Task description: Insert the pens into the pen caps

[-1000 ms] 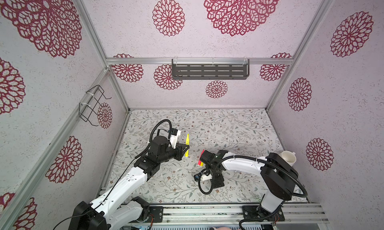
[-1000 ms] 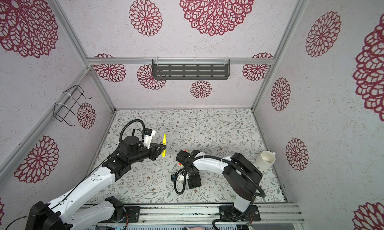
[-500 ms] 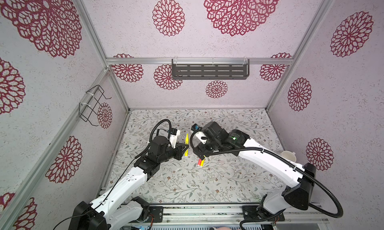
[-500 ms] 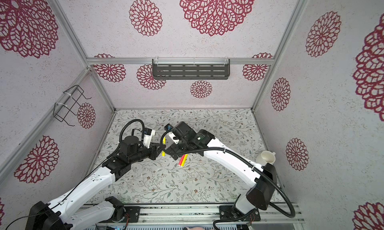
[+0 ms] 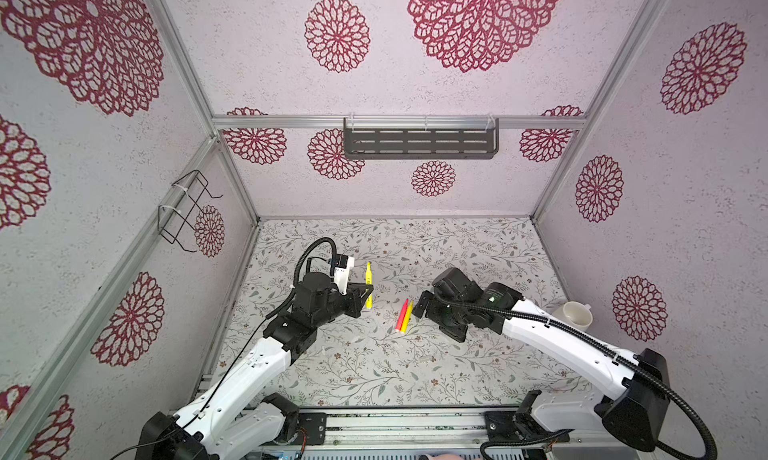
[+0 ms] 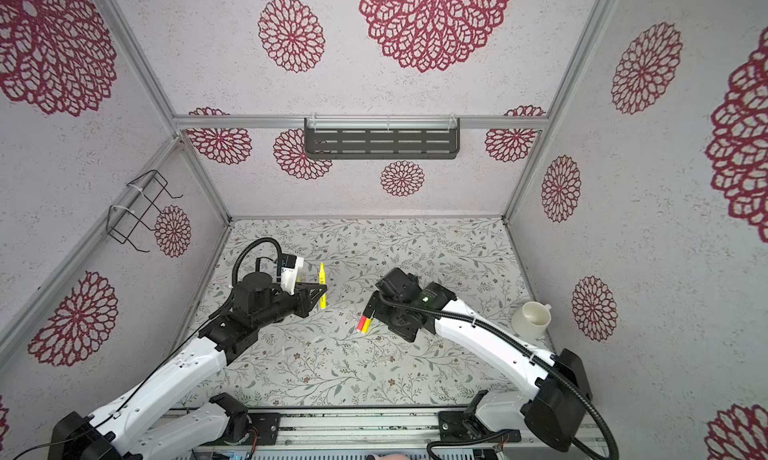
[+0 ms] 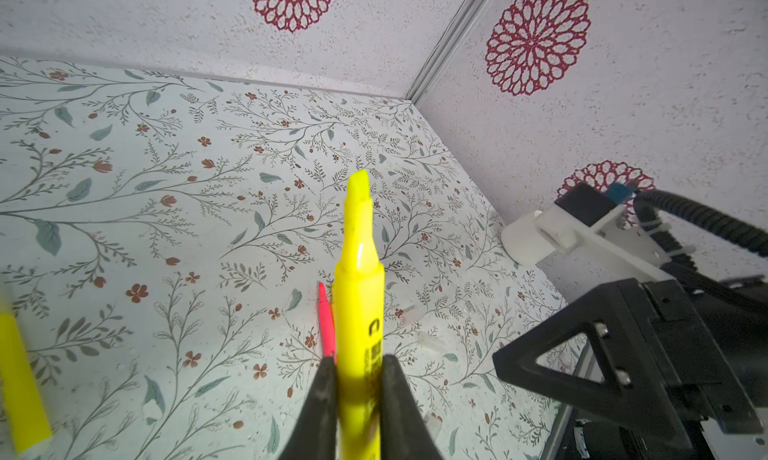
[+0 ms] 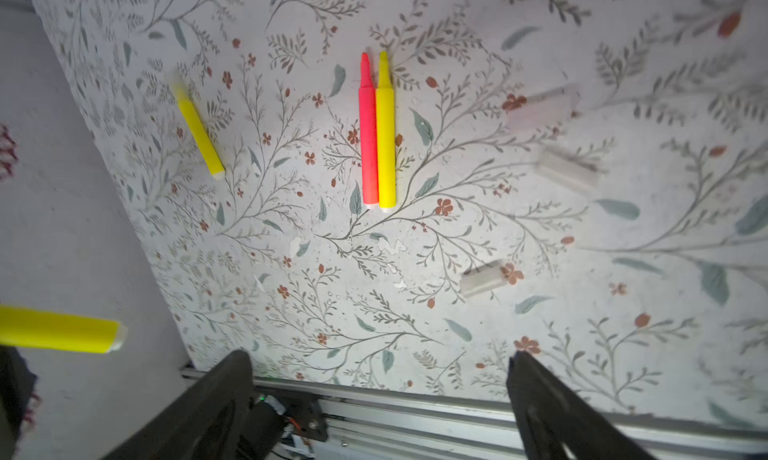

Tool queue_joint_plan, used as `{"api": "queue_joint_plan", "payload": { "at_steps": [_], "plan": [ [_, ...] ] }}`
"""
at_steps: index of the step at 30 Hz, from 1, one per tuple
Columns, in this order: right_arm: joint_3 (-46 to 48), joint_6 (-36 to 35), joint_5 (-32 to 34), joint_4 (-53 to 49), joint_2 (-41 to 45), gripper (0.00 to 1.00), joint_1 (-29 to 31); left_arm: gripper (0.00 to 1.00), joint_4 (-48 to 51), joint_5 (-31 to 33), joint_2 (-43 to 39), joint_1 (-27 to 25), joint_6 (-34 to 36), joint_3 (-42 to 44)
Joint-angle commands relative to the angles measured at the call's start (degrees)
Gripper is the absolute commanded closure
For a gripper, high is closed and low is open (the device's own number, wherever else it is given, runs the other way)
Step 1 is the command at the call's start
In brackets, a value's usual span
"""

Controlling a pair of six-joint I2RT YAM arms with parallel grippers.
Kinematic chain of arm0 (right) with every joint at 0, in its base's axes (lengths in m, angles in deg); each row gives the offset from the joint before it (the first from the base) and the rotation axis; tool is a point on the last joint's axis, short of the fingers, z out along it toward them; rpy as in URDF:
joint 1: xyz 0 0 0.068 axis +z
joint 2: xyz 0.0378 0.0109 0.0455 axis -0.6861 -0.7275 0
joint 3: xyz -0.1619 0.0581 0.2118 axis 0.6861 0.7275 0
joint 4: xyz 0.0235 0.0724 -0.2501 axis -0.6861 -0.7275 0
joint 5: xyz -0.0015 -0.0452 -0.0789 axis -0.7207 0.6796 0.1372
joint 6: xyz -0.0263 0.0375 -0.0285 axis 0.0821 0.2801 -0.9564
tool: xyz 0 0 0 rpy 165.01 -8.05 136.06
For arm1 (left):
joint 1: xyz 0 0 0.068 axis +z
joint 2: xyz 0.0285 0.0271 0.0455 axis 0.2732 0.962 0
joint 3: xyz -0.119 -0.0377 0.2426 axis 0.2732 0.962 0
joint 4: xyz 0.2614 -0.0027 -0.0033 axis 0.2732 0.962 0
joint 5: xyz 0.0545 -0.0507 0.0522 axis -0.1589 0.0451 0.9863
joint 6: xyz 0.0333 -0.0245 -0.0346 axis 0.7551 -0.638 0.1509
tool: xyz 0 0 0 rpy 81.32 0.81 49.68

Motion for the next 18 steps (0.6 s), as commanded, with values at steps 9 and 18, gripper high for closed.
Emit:
{"api": "queue_joint_plan", "payload": {
  "at_steps": [9, 18],
  "plan": [
    [-0.25, 25.1, -0.35, -7.91, -6.58, 0.01, 1.37, 1.0, -3.14, 1.76, -3.59, -0.02, -0.14, 2.15],
    [4.08, 32.77, 1.64, -4.14, -9.63, 0.08, 4.16, 1.0, -4.41, 1.77, -5.15, -0.14, -0.38, 3.76]
  ]
}}
